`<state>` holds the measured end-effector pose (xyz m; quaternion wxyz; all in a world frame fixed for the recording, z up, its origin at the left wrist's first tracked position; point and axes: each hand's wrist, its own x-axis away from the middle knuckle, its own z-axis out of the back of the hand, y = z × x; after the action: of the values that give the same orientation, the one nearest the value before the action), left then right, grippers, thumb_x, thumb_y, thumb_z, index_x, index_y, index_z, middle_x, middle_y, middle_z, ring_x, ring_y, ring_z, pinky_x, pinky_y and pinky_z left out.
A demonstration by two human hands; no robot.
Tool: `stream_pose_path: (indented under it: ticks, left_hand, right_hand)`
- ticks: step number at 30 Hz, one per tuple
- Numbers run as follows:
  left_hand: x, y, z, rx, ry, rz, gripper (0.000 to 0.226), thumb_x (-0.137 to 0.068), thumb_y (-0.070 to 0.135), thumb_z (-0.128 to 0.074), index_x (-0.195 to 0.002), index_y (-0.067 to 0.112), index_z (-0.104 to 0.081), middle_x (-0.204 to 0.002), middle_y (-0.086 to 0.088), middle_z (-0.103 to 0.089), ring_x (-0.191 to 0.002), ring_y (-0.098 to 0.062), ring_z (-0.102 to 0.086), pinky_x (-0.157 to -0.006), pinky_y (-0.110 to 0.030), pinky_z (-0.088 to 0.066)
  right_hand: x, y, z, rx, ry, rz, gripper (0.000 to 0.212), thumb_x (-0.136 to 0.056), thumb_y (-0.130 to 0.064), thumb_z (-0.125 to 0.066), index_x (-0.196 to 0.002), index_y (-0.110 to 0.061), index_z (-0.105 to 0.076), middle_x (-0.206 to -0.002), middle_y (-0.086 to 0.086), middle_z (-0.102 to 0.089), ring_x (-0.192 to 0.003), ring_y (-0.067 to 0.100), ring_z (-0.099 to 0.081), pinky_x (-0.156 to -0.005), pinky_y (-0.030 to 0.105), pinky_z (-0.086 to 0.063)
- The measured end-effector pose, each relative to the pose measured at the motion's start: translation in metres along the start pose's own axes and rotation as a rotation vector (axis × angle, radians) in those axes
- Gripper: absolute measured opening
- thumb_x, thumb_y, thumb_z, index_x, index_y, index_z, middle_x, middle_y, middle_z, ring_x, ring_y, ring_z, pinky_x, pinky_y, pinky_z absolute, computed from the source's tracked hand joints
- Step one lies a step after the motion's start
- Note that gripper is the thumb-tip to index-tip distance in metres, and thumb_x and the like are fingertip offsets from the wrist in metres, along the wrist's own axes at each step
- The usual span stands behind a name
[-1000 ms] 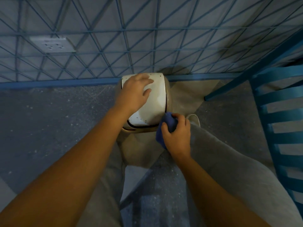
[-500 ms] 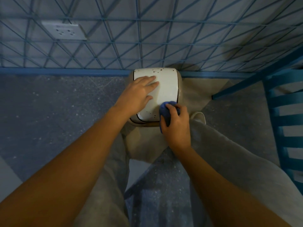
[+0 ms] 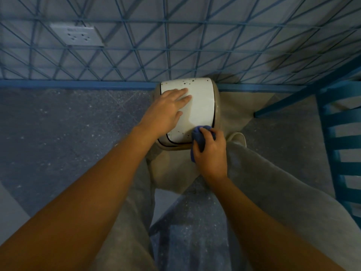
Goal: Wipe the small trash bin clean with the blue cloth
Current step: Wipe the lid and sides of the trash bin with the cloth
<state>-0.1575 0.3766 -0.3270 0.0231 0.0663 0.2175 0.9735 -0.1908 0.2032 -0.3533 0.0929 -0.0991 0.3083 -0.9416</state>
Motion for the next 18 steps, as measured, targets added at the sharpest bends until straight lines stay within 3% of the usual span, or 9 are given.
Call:
stream_pose_path:
  ticks: [4, 10, 13, 18]
  left_hand:
    - [0.001, -0.001, 0.001, -0.009, 0.003, -0.011, 0.049, -0.092, 0.009, -0.048, -0.139, 0.014, -0.037, -0.151, -0.007, -0.031, -0.137, -0.029, -0.028, -0.116, -0.034, -0.018]
    - [0.001, -0.001, 0.001, -0.008, 0.011, -0.002, 0.049, -0.092, 0.01, -0.046, -0.14, 0.015, -0.036, -0.152, -0.004, -0.029, -0.139, -0.026, -0.026, -0.116, -0.032, -0.017]
    - [0.001, -0.002, 0.002, 0.001, 0.012, -0.002, 0.048, -0.092, 0.009, -0.046, -0.139, 0.015, -0.038, -0.151, -0.005, -0.03, -0.138, -0.027, -0.027, -0.116, -0.033, -0.018]
    - [0.001, -0.002, 0.002, 0.009, 0.02, -0.01, 0.047, -0.092, 0.008, -0.046, -0.138, 0.014, -0.039, -0.151, -0.006, -0.032, -0.138, -0.027, -0.027, -0.115, -0.032, -0.018]
  right_hand:
    - [0.005, 0.002, -0.007, 0.041, -0.162, -0.014, 0.04, -0.083, -0.02, -0.063, -0.121, -0.008, -0.058, -0.123, 0.016, -0.051, -0.113, 0.034, -0.051, -0.097, 0.043, -0.046]
    - [0.003, -0.018, -0.009, -0.035, -0.016, 0.159, 0.042, -0.08, -0.017, -0.066, -0.119, -0.005, -0.059, -0.118, 0.018, -0.055, -0.108, 0.032, -0.055, -0.095, 0.036, -0.046]
    - [0.0, -0.019, -0.014, -0.021, -0.026, 0.207, 0.044, -0.079, -0.014, -0.067, -0.121, -0.004, -0.058, -0.12, 0.02, -0.054, -0.108, 0.033, -0.055, -0.095, 0.038, -0.047]
    - [0.007, -0.01, -0.027, 0.048, -0.112, 0.221, 0.036, -0.075, -0.014, -0.07, -0.108, -0.001, -0.064, -0.1, 0.021, -0.059, -0.088, 0.038, -0.061, -0.078, 0.045, -0.056]
